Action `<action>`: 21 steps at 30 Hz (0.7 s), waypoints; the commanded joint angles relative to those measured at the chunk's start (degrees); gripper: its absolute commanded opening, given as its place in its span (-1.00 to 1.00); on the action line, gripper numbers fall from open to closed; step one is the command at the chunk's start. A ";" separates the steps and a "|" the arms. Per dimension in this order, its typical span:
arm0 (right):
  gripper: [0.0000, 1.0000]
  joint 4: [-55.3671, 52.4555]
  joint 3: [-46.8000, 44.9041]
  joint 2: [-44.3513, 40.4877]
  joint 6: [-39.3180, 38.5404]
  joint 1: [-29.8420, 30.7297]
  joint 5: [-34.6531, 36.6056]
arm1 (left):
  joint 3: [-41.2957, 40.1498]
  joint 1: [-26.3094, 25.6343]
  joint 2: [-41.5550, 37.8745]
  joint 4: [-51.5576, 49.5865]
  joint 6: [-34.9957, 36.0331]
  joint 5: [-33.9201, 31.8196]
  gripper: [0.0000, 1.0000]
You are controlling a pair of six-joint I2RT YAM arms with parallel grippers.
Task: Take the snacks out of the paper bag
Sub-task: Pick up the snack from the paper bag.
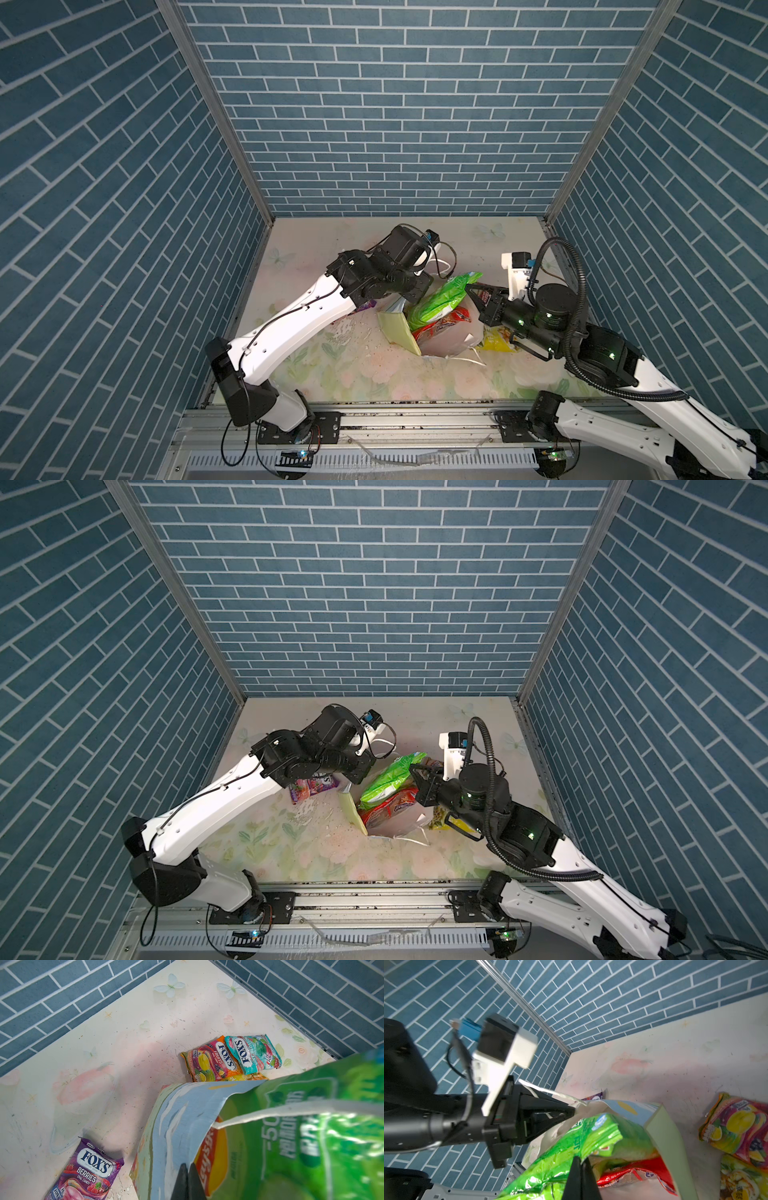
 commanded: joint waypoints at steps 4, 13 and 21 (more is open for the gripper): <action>-1.00 -1.41 6.71 -0.26 -7.94 -0.02 0.39 | 1.09 0.38 -0.09 -0.68 -0.87 -1.08 -1.00; -1.00 -5.05 10.84 -3.98 -10.82 -0.10 4.45 | 0.76 0.33 -0.43 -0.73 -0.85 -1.26 -1.00; -1.00 -9.16 13.75 -7.33 -14.23 -0.10 9.50 | 1.28 0.41 0.18 -0.73 -0.32 -0.92 -1.00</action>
